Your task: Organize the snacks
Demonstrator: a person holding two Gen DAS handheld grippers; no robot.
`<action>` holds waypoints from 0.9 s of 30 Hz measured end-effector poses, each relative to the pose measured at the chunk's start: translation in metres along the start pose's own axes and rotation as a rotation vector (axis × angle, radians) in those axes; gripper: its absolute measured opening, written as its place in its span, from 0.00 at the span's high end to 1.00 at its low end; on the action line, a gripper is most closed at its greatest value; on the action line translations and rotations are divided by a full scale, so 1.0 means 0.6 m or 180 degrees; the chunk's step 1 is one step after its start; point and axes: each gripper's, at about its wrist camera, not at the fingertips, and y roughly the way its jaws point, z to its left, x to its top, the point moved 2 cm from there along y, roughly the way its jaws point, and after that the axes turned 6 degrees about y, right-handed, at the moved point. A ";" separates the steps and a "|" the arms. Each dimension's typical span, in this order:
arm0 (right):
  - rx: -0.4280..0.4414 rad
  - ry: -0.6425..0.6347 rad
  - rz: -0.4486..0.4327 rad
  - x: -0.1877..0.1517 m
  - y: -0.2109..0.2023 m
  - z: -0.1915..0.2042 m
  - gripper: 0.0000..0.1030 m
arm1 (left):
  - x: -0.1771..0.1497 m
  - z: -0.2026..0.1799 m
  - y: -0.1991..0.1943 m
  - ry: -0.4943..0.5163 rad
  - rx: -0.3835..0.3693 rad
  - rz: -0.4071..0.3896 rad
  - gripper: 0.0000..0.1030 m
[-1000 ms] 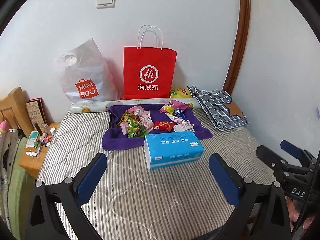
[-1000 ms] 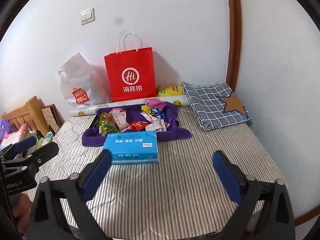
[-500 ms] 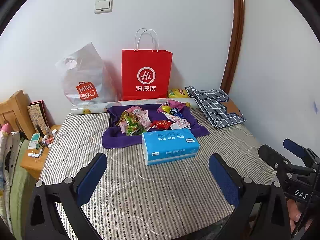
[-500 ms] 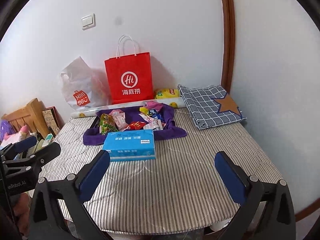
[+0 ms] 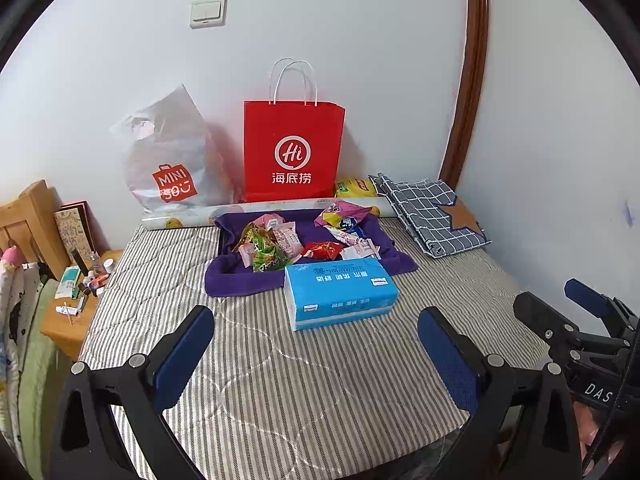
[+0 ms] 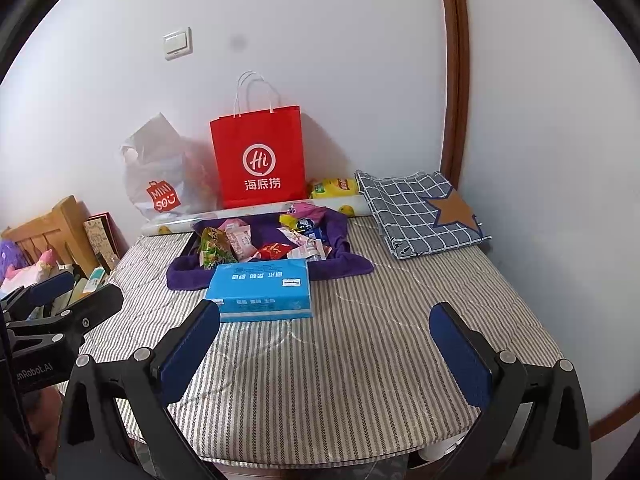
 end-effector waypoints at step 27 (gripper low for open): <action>0.0044 -0.0042 -0.0024 -0.004 -0.007 0.022 0.00 | 0.000 0.019 -0.009 -0.0061 0.0019 -0.0010 0.00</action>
